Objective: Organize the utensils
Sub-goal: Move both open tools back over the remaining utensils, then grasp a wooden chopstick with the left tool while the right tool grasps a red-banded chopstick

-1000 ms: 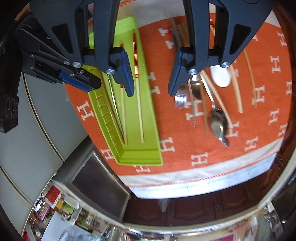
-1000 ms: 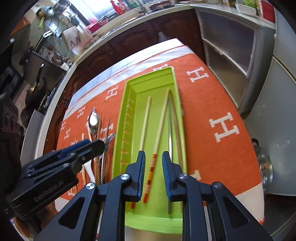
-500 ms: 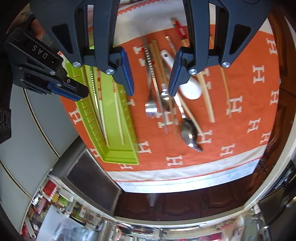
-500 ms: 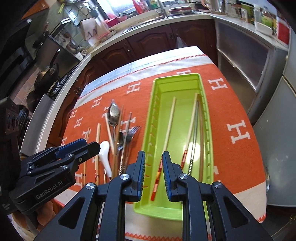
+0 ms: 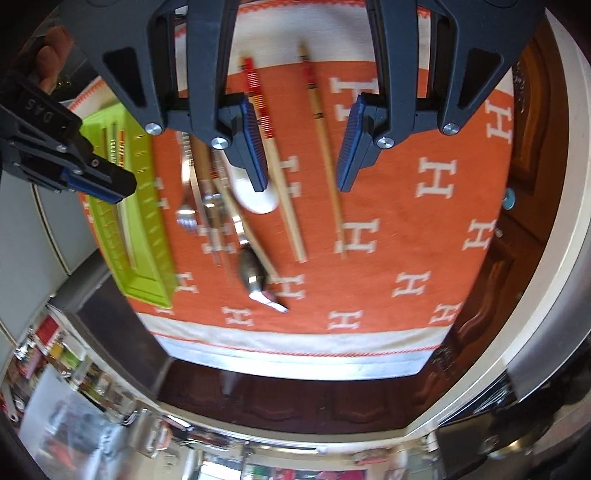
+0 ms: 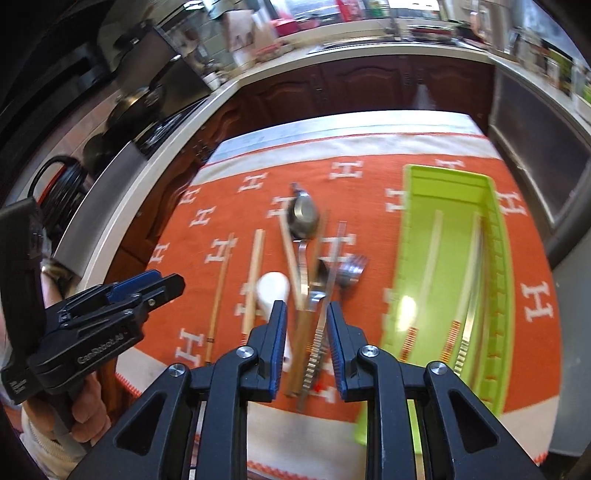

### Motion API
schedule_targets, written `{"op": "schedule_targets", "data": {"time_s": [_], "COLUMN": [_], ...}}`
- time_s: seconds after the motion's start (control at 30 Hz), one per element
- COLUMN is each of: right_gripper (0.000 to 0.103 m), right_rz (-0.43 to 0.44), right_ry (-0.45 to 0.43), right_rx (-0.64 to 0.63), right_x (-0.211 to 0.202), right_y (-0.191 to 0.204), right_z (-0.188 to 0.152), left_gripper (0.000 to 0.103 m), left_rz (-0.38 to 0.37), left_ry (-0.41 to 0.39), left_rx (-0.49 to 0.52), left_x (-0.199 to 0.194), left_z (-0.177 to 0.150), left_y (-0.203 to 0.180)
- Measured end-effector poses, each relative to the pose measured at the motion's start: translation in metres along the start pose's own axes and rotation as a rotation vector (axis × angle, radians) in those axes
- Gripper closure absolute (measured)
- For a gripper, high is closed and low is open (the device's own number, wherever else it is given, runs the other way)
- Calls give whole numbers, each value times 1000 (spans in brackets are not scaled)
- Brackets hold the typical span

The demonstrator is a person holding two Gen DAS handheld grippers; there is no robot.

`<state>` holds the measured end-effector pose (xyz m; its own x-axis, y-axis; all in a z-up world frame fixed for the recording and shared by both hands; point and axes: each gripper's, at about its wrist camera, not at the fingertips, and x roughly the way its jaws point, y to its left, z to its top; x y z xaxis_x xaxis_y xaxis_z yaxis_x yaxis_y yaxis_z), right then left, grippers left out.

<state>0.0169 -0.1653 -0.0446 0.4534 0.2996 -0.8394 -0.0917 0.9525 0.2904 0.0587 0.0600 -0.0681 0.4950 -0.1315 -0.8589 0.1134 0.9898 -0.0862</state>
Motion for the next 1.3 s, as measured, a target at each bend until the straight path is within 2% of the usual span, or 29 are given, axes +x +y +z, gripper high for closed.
{"op": "schedule_targets", "data": {"time_s": [0.13,0.3,0.57,0.77,0.83,0.9,0.93,1.0,1.3], "right_gripper": [79,79,79,79,79,79,79,79,81], "right_rz": [22,48,50,66,76,86,92,107,119], "right_ry": [22,40,92,109,109,112,118,136,175], "right_rx": [-52,-77,-66,-77,-86,-94,-100,-109,-166], "right_x": [19,51,94,110,113,115,117,122,139], "right_y": [22,39,36,40,43,46,48,52,70], "right_z": [9,14,5,-4,-5,-6,-6,-8,-22], "left_gripper": [68,68,68,68,75,95,98,98,98], "left_rz": [15,33,52,83,96,112,113,89,74], "left_ry": [52,120,191,146,127,106,102,93,71], "left_rx": [-15,-10,-18,2,2,-15,-24,-63,-111], "left_x": [21,54,95,96,95,94,93,92,85], "left_z": [-8,-21,-36,-39,-40,-41,-41,-42,-49], "left_y": [14,15,12,11,12,17,21,30,45]}}
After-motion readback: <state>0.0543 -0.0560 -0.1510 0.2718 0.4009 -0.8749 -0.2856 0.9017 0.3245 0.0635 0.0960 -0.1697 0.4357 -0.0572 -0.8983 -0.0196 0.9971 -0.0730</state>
